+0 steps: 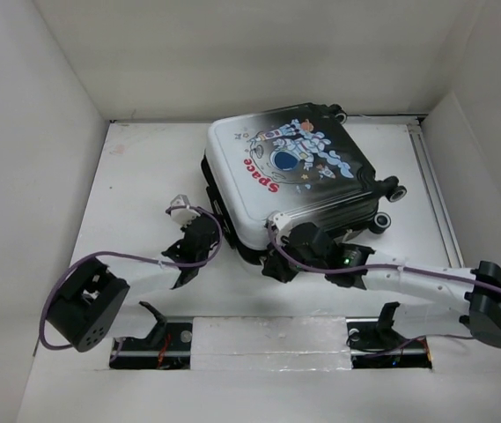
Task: Pack the luggage
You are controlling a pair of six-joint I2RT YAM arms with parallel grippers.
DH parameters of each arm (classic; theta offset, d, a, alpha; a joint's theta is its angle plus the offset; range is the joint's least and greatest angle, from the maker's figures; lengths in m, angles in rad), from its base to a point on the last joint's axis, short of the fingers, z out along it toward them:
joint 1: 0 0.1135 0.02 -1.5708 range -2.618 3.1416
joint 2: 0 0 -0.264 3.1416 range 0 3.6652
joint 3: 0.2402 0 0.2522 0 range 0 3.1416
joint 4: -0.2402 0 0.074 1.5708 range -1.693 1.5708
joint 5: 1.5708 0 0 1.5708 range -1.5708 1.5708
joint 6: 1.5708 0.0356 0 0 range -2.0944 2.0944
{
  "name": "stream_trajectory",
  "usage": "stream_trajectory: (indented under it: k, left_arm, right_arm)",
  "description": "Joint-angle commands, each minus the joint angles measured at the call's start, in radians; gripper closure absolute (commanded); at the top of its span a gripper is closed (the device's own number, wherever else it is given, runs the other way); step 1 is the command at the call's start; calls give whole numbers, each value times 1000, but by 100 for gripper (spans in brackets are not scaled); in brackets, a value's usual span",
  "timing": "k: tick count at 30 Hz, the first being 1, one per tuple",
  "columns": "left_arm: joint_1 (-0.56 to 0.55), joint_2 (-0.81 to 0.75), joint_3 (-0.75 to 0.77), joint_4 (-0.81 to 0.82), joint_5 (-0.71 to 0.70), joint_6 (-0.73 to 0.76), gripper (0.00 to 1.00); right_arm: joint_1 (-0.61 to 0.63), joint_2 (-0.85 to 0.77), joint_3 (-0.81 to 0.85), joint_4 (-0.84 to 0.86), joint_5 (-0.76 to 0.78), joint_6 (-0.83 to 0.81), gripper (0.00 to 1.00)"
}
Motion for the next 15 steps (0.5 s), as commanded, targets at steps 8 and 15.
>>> stream_trajectory:
  k: [8, 15]
  left_arm:
    - [-126, -94, 22, -88, 228, 15, 100]
    - [-270, 48, 86, -55, 217, -29, 100]
  right_arm:
    - [-490, -270, -182, 107, -259, -4, 100]
    - [-842, 5, 27, 207, -576, -33, 100]
